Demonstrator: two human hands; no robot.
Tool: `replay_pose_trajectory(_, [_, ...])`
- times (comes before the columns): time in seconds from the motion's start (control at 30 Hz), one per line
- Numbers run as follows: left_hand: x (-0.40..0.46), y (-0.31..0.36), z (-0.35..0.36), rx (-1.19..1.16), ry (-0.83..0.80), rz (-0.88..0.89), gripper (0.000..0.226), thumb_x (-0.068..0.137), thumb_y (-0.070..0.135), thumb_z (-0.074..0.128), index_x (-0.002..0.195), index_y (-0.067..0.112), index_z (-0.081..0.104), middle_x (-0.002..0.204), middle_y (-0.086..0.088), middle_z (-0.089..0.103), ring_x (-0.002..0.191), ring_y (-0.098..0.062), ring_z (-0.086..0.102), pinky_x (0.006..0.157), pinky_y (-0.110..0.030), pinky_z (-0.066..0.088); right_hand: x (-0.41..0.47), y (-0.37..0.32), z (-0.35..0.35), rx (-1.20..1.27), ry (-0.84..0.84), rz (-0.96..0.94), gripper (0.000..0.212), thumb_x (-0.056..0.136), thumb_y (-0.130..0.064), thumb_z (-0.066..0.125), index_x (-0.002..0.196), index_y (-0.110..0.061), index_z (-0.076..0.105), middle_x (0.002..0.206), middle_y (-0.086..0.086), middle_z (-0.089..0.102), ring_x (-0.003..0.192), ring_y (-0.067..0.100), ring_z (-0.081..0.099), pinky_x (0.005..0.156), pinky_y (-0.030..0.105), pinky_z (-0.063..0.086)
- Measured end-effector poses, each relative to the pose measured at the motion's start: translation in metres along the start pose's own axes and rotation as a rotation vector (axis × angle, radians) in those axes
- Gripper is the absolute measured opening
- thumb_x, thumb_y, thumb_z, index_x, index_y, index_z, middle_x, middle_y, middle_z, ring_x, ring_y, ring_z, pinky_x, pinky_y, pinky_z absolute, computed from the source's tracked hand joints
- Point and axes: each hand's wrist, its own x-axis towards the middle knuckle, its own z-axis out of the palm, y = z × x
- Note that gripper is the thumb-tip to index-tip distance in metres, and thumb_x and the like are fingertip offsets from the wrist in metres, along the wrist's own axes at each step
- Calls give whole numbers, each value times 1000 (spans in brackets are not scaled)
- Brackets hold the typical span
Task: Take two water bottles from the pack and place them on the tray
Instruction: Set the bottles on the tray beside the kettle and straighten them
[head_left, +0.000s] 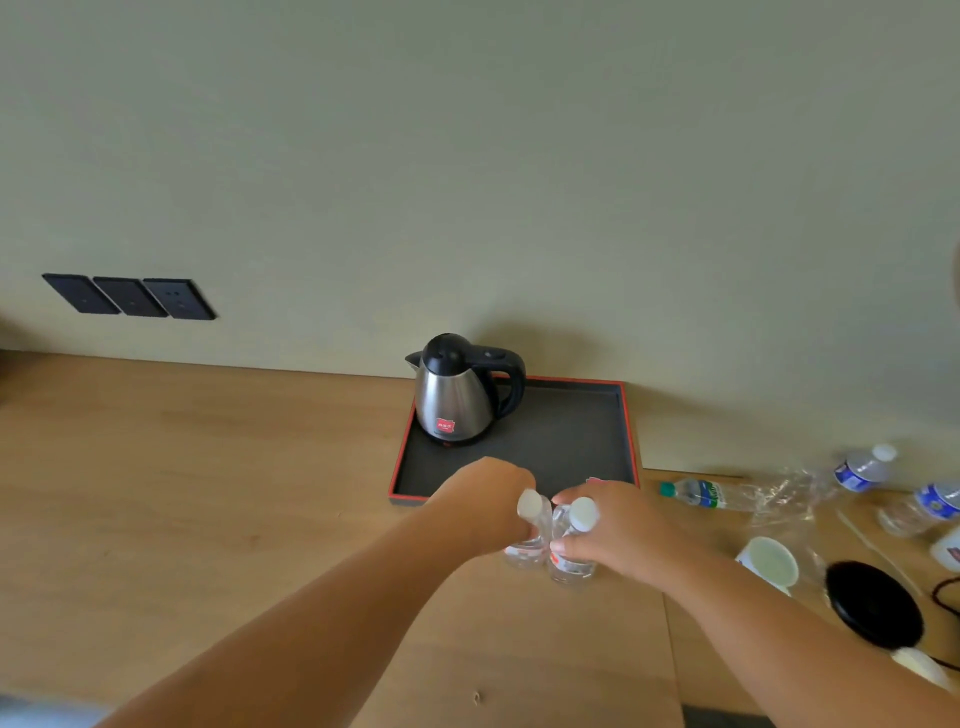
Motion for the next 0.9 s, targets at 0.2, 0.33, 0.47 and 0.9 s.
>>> replay_pose_trajectory(0.2, [12, -7, -4, -15, -42, 8, 18, 89, 34, 69, 93, 18, 61, 80, 3, 60, 69, -16, 54, 66, -31, 42, 8, -2, -16, 32, -68, -3, 61, 78, -46, 79, 136, -36, 62, 137, -18, 59, 125, 7, 56, 89, 19, 41])
replay_pose_trajectory(0.33, [17, -10, -6, 88, -56, 51, 32, 93, 38, 66, 113, 14, 60, 100, -5, 64, 94, -27, 62, 71, -33, 42, 16, -7, -30, -152, -185, -60, 75, 73, -53, 74, 143, -36, 53, 144, -16, 54, 132, 9, 52, 103, 27, 46])
replay_pose_trajectory(0.47, [22, -7, -13, 158, -92, 81, 40, 91, 39, 71, 121, 15, 60, 114, -6, 66, 106, -28, 64, 77, -37, 49, 20, -10, -27, -419, -201, -85, 52, 69, -48, 70, 115, -24, 66, 108, -4, 66, 104, 23, 65, 79, 35, 56])
replay_pose_trajectory(0.9, [26, 0, -8, 199, -159, 85, 26, 90, 35, 71, 103, 13, 66, 94, -7, 65, 90, -28, 63, 73, -37, 48, 35, -10, -23, -427, -206, -64, 43, 65, -36, 70, 101, -13, 73, 98, 6, 74, 87, 27, 73, 67, 38, 59])
